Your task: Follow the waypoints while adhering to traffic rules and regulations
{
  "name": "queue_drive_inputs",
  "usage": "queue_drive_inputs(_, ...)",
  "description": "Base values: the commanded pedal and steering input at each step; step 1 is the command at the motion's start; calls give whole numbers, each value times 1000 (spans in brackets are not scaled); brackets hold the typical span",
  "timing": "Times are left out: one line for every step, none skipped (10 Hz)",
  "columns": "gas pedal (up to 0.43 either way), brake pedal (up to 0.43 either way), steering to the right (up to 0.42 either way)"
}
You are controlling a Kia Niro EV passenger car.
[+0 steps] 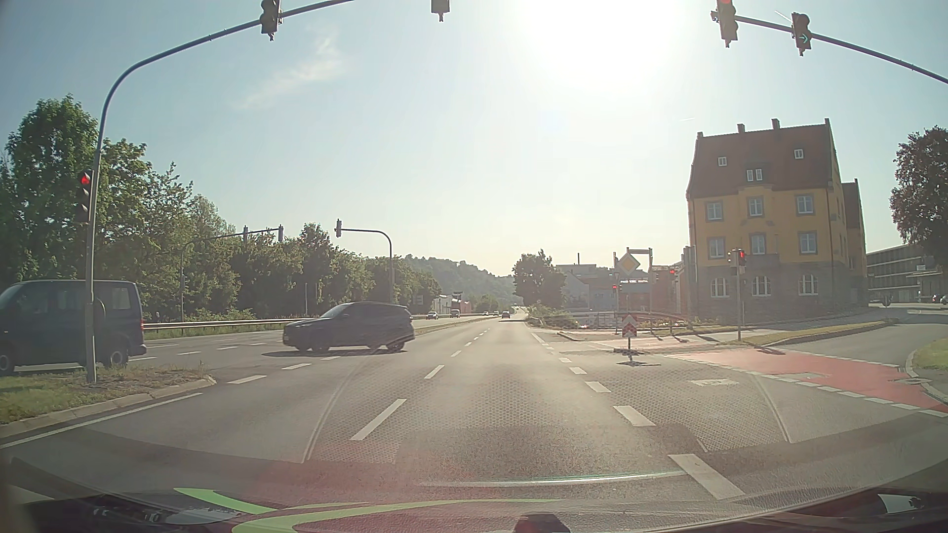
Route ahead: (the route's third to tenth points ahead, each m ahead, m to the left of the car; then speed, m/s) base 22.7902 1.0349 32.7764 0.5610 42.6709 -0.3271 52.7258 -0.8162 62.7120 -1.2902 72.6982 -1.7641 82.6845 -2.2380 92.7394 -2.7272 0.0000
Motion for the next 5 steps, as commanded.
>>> queue_drive_inputs(0, 268, 4)
queue_drive_inputs(0, 268, 4)
queue_drive_inputs(0, 268, 4)
queue_drive_inputs(0, 268, 4)
queue_drive_inputs(0, 268, 4)
